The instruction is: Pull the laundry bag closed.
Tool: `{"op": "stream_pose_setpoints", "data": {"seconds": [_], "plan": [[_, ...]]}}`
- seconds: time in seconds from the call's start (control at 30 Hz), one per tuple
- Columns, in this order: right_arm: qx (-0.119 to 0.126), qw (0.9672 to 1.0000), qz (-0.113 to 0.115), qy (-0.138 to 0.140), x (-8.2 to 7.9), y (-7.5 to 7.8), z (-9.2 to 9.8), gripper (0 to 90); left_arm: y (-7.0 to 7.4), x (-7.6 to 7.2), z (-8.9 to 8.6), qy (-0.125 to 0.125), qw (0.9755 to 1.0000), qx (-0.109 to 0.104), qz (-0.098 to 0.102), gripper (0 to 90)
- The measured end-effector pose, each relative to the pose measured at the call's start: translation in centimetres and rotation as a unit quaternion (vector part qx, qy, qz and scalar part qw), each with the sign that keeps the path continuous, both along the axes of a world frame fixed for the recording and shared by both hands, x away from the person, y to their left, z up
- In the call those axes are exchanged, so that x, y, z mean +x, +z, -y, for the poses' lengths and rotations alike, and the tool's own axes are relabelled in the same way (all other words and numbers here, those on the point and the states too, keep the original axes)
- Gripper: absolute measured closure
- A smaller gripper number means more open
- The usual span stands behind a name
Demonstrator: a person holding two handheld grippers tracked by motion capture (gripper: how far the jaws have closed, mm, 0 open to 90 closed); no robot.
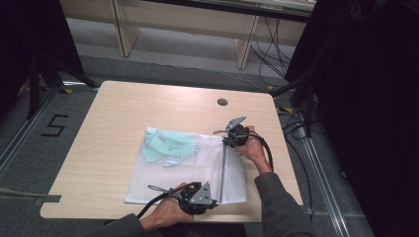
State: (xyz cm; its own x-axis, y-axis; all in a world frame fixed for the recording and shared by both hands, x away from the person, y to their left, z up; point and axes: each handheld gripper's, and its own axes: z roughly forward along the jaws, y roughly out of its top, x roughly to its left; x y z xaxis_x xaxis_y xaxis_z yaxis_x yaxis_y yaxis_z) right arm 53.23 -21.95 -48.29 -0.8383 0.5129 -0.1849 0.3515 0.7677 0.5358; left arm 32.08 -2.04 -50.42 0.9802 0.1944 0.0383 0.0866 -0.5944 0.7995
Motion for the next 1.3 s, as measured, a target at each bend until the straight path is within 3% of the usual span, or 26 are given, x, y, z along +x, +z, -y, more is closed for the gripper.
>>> {"op": "stream_pose_setpoints", "data": {"seconds": [0.13,0.3,0.43,0.47,0.6,0.67,0.8,0.9,0.93,1.03,1.1,1.2,1.23,1.3], "plan": [[-0.001,1.0,0.004,0.008,0.1,-0.1,-0.3,86.7,0.1,0.0,0.0,-0.002,1.0,0.001,0.003,88.5],[0.001,1.0,-0.002,-0.003,0.1,-0.1,-0.3,86.5,0.0,0.1,0.1,-0.002,1.0,0.001,0.001,88.0],[0.002,0.9996,-0.013,-0.026,0.0,-0.2,-0.5,80.7,-0.3,0.0,0.2,-0.001,0.9998,-0.006,-0.019,84.6],[0.0,0.9998,-0.01,-0.018,0.1,-0.2,-0.4,78.2,-0.3,0.0,0.2,0.0,0.9997,-0.006,-0.023,82.8],[0.02,0.9986,-0.009,-0.049,0.0,0.6,0.2,74.0,-0.1,0.1,0.1,0.001,0.9995,-0.009,-0.031,77.0],[0.037,0.9972,-0.019,-0.063,-0.3,1.2,0.4,69.7,0.1,0.4,-0.2,0.015,0.9989,-0.02,-0.04,70.4],[0.059,0.9971,-0.021,-0.043,-1.3,2.4,0.6,68.6,1.0,1.2,-1.1,0.033,0.9978,-0.034,-0.046,62.0],[0.058,0.9975,-0.027,-0.029,-2.5,3.0,0.5,68.9,1.6,1.9,-2.1,0.043,0.9973,-0.026,-0.053,55.2],[0.061,0.9972,-0.033,-0.028,-3.0,3.1,0.5,69.2,1.8,2.2,-2.6,0.051,0.9975,-0.019,-0.045,52.4],[0.055,0.9976,-0.04,-0.012,-4.6,3.4,0.5,72.0,2.3,3.1,-4.0,0.074,0.9958,-0.021,-0.049,47.7],[0.062,0.9973,-0.04,-0.006,-5.6,3.4,0.6,73.9,2.8,3.8,-5.1,0.091,0.995,-0.018,-0.036,45.3],[0.062,0.9969,-0.049,0.003,-6.9,3.4,0.8,83.0,3.1,5.1,-6.7,0.128,0.991,-0.015,-0.038,42.7],[0.059,0.9968,-0.053,0.009,-7.3,3.3,0.9,85.2,3.3,5.5,-7.3,0.132,0.9906,-0.012,-0.031,42.9],[0.048,0.9967,-0.06,0.026,-8.1,3.2,0.8,88.7,3.4,6.2,-8.5,0.153,0.9876,-0.009,-0.031,47.9]]}}
